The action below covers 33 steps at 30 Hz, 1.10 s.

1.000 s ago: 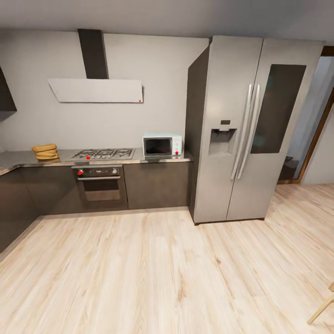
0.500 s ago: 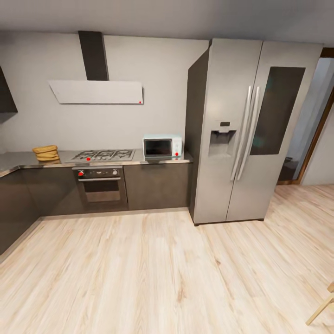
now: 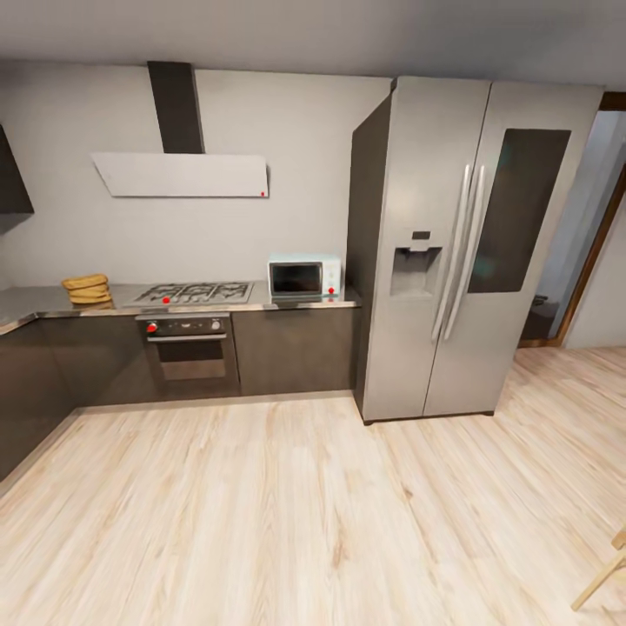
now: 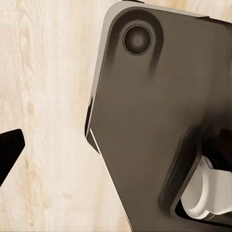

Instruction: In the kitchen, take the popcorn bag from the countertop, put it into the microwave, and heat it until the popcorn is cooked so the cooked popcorn ends up inside the bag.

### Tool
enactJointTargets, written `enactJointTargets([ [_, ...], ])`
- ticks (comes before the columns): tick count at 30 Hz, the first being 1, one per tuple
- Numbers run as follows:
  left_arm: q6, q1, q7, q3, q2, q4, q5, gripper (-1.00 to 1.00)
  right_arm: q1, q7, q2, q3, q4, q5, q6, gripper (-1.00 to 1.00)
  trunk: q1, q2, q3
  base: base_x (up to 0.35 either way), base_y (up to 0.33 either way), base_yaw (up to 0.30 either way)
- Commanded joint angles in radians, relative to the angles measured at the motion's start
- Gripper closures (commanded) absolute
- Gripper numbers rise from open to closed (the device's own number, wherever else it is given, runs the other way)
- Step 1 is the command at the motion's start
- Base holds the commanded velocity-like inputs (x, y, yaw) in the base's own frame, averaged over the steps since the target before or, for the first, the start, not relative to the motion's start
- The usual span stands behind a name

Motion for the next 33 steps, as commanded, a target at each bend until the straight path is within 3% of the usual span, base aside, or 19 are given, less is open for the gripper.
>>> enactJointTargets([
  [1,0.0,0.0,0.0,0.004,0.0,-0.001,0.0,-1.0,-0.001,0.0,0.0,-0.003,0.001,-0.001,-0.004,-1.0,-0.004,0.006,0.002,0.118,-0.055,0.0],
  [12,0.0,0.0,0.0,0.004,0.0,-0.001,0.0,-1.0,0.0,0.0,0.0,-0.003,0.001,-0.001,-0.003,-1.0,-0.046,0.083,0.037,0.16,-0.075,0.0],
  [30,0.0,0.0,0.0,0.004,-0.003,-0.001,0.0,-1.0,-0.001,0.004,0.008,-0.009,0.001,-0.001,-0.004,-1.0,-0.115,0.209,0.093,0.005,-0.003,0.024],
  [33,0.0,0.0,-0.001,0.003,-0.004,-0.001,0.0,-1.0,-0.001,0.004,0.008,-0.008,0.001,-0.001,-0.004,-1.0,-0.115,0.209,0.093,0.0,0.0,0.231],
])
